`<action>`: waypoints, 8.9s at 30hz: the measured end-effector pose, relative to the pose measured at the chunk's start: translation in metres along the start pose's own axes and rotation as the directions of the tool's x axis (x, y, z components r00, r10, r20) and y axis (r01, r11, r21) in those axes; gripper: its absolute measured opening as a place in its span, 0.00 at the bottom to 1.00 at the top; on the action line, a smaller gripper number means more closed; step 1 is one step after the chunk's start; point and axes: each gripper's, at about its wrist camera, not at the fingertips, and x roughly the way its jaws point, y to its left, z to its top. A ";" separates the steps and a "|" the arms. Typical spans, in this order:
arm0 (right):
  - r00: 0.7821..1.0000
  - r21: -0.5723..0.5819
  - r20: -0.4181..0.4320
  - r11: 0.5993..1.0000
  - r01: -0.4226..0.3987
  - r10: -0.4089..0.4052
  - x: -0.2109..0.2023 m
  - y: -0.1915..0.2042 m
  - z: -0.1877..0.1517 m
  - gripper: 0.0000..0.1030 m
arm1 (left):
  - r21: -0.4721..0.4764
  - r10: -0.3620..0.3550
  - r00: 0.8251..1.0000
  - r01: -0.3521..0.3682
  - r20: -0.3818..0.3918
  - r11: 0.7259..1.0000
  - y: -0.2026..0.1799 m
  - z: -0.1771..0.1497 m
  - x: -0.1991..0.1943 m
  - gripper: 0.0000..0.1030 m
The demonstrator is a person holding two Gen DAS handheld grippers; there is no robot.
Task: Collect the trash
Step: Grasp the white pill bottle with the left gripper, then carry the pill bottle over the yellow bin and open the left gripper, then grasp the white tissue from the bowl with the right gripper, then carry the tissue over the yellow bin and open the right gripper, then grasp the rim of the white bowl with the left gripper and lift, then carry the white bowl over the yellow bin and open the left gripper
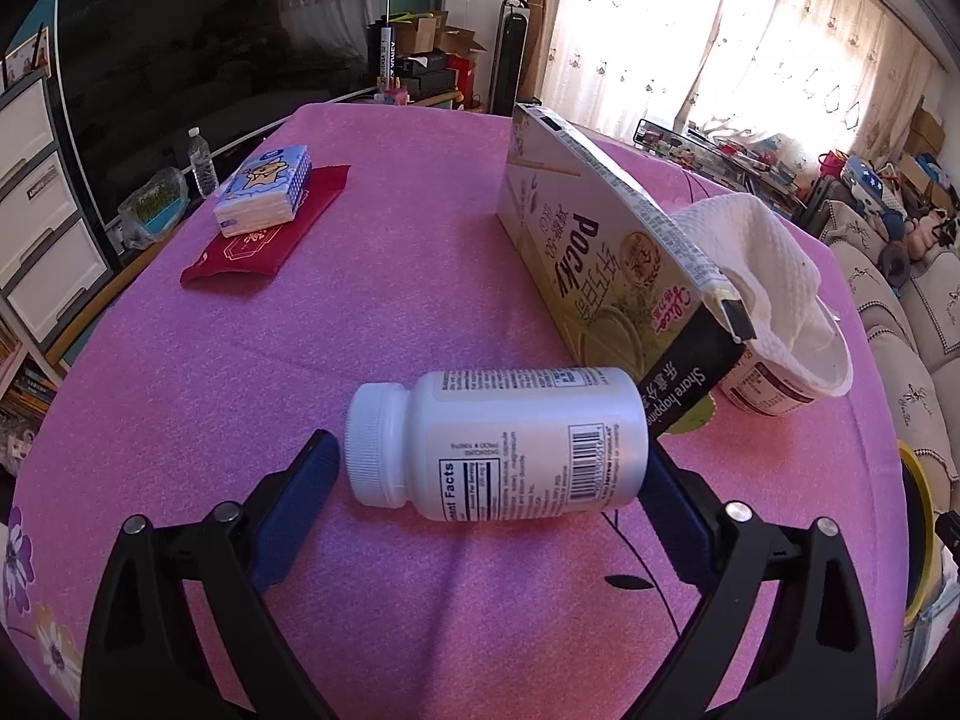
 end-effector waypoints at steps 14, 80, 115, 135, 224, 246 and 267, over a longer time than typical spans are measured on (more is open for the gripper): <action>1.000 -0.004 0.016 1.000 0.007 -0.007 -0.010 0.001 -0.005 0.60 | 0.075 -0.048 0.998 0.045 0.039 0.996 -0.007 -0.017 -0.038 0.82; 0.999 -0.041 0.041 0.999 0.032 -0.031 -0.044 -0.031 -0.020 0.62 | 0.346 -0.333 0.937 0.279 0.108 0.896 -0.155 -0.048 -0.162 0.95; 0.955 -0.303 -0.152 0.908 -0.289 0.253 0.084 0.282 0.117 0.06 | 0.076 -0.165 0.977 0.156 0.133 0.985 0.066 -0.048 -0.145 0.95; 0.921 -0.335 0.171 0.899 -0.281 0.351 -0.090 0.235 0.132 0.05 | 0.153 -0.174 0.977 0.154 0.126 0.976 0.035 -0.058 -0.151 0.95; 0.996 0.016 0.022 0.996 0.091 -0.092 -0.008 -0.048 0.003 0.56 | 0.425 -0.124 0.990 0.139 -0.062 0.895 -0.206 0.040 0.033 0.12; 0.991 0.025 0.109 0.997 0.076 -0.078 -0.058 -0.049 -0.013 0.56 | 0.559 -0.333 0.943 0.276 0.001 0.782 -0.233 -0.007 -0.120 0.09; 0.976 0.150 0.086 0.971 0.185 -0.199 -0.078 -0.143 -0.059 0.56 | 0.720 -0.424 0.890 0.404 -0.167 0.564 -0.439 -0.086 -0.114 0.09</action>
